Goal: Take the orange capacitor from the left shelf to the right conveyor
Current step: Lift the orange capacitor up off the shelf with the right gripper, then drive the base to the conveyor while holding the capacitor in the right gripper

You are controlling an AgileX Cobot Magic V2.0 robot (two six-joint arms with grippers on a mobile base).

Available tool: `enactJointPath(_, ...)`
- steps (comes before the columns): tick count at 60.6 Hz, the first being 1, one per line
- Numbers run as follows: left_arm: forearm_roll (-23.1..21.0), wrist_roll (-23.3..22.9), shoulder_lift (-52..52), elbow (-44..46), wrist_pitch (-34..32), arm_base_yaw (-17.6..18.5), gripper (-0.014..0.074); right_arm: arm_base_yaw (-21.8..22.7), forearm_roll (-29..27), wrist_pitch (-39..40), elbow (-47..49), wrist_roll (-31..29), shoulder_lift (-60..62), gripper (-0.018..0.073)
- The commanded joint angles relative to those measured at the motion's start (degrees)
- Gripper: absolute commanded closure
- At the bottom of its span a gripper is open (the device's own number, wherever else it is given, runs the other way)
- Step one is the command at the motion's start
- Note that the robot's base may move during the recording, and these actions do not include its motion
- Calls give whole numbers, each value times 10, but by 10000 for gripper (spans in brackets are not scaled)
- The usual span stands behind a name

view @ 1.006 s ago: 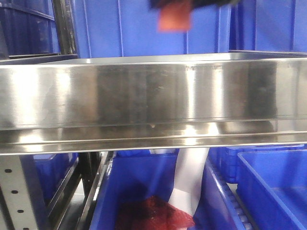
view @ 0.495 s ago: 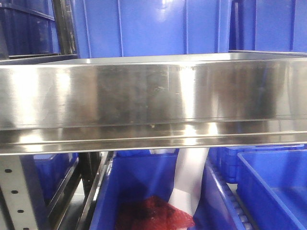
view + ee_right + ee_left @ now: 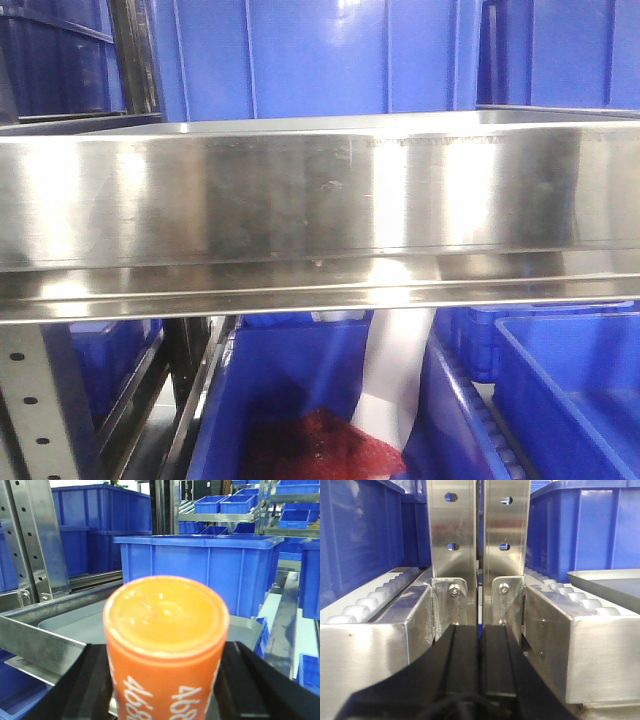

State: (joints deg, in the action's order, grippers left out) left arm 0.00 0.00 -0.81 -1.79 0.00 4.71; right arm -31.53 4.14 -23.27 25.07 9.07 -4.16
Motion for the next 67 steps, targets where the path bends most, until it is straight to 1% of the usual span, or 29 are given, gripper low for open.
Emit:
enactJointPath(1, -3, 0, 6, 3, -50, 2, 701, 1, 1, 35, 15, -1, 1, 510)
enactJointPath(67, -3, 0, 6, 3, -50, 2, 701, 1, 1, 33, 15, -1, 2, 510)
